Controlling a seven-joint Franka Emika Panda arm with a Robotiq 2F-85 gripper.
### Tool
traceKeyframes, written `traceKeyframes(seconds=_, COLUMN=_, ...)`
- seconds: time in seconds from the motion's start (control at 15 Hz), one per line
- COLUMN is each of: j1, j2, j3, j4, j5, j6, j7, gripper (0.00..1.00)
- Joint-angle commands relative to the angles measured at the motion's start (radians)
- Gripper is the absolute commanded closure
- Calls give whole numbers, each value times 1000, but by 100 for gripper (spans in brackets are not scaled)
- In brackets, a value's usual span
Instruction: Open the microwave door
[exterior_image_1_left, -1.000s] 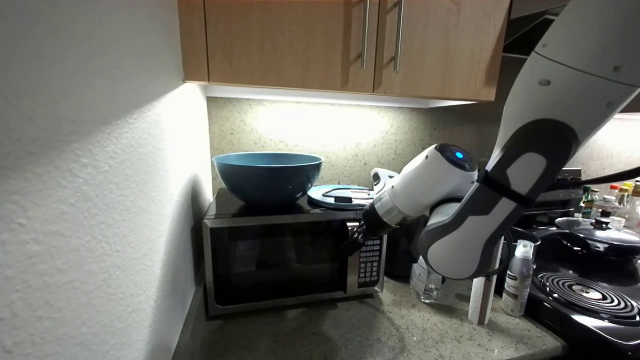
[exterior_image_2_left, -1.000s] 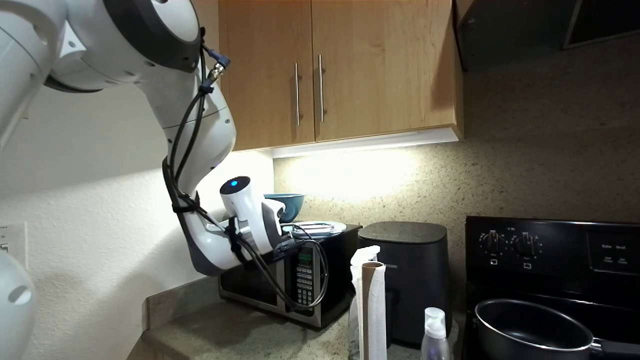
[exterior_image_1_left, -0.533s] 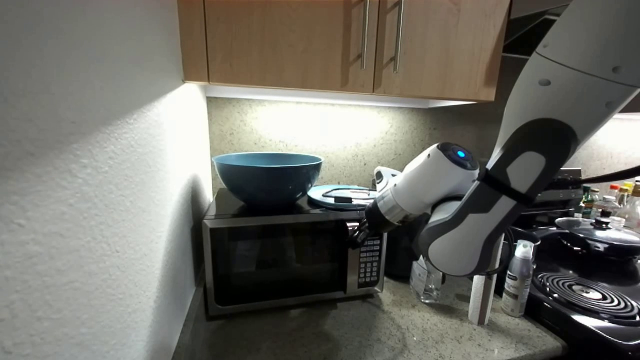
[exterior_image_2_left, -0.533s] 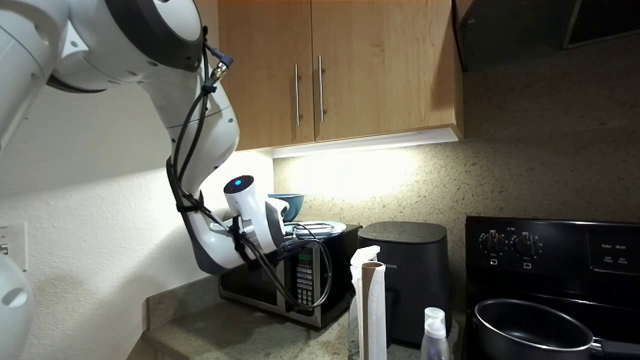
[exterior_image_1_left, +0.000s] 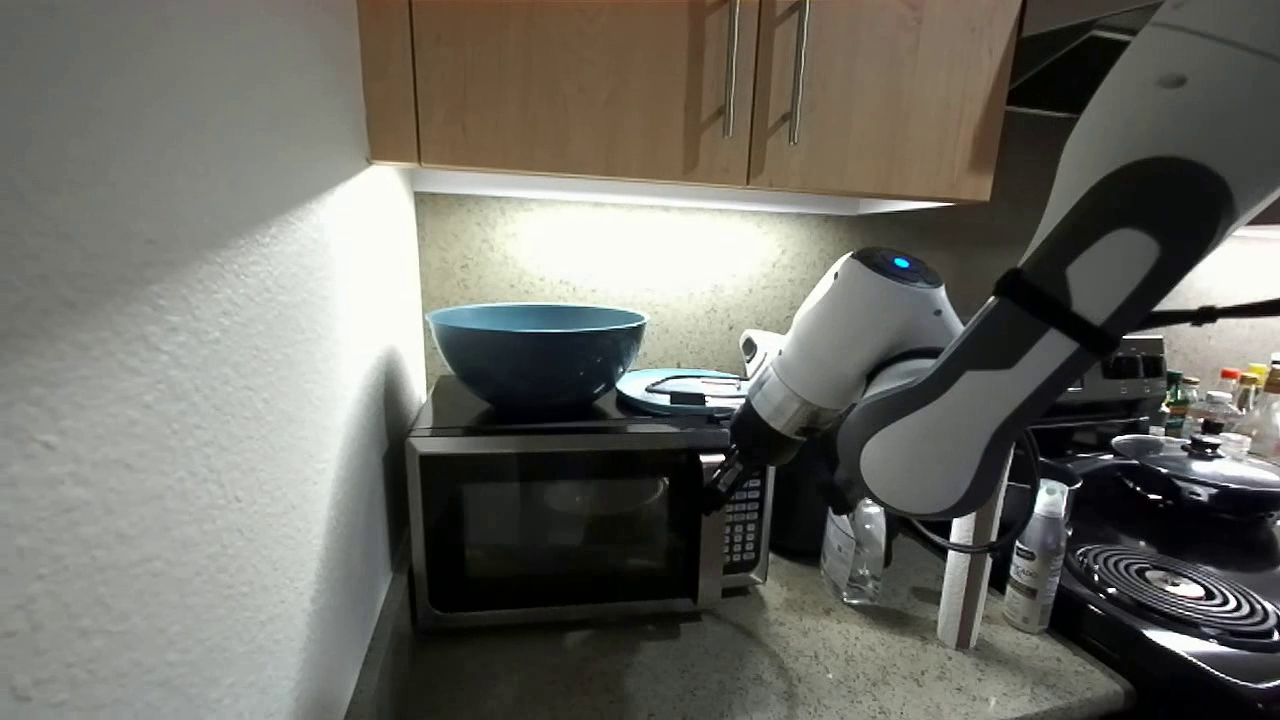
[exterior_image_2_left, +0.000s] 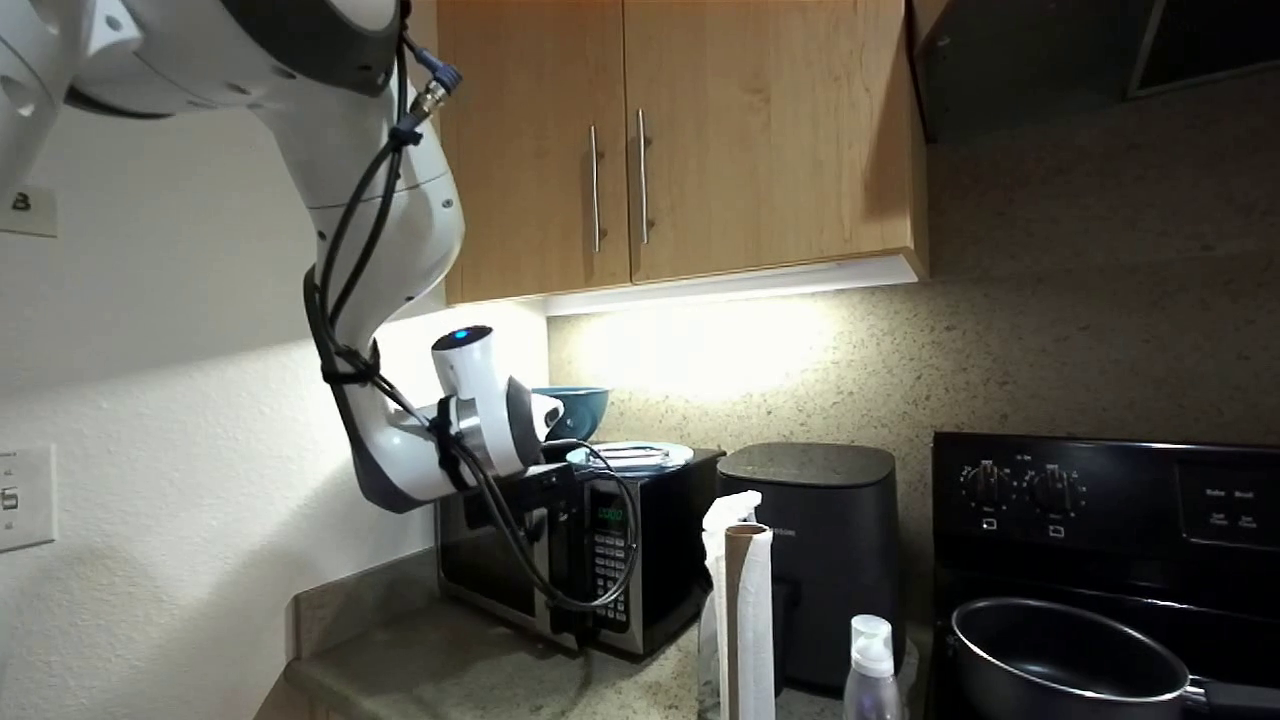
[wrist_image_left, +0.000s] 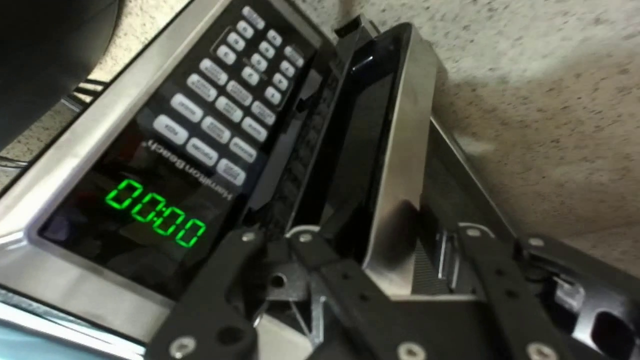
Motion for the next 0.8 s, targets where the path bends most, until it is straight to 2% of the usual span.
traceKeyframes(seconds=0.0, j1=-136, j2=-212, j3=154, j4=-217, j5=93, j6=-173, j7=-49, gripper=90)
traceKeyframes(seconds=0.13, j1=-184, j2=-267, j3=241, j4=-273, j5=219, j6=-238, j7=-94, gripper=92)
traceKeyframes(seconds=0.27, j1=-230, j2=-297, j3=311, j4=-299, j5=401, j6=-363, j7=-221, gripper=100)
traceKeyframes(seconds=0.33, j1=-227, j2=-324, j3=303, j4=-304, j5=485, j6=-425, j7=-292, gripper=100)
traceKeyframes(seconds=0.4, j1=-186, j2=-356, j3=253, j4=-300, j5=524, j6=-503, j7=-323, gripper=100)
traceKeyframes(seconds=0.47, j1=-162, j2=-276, j3=236, j4=-268, j5=439, j6=-408, j7=-237, gripper=74)
traceKeyframes(seconds=0.53, j1=-157, j2=-290, j3=227, j4=-268, j5=451, j6=-430, j7=-251, gripper=98)
traceKeyframes(seconds=0.73, j1=-146, j2=-282, j3=218, j4=-264, j5=451, j6=-426, j7=-250, gripper=79)
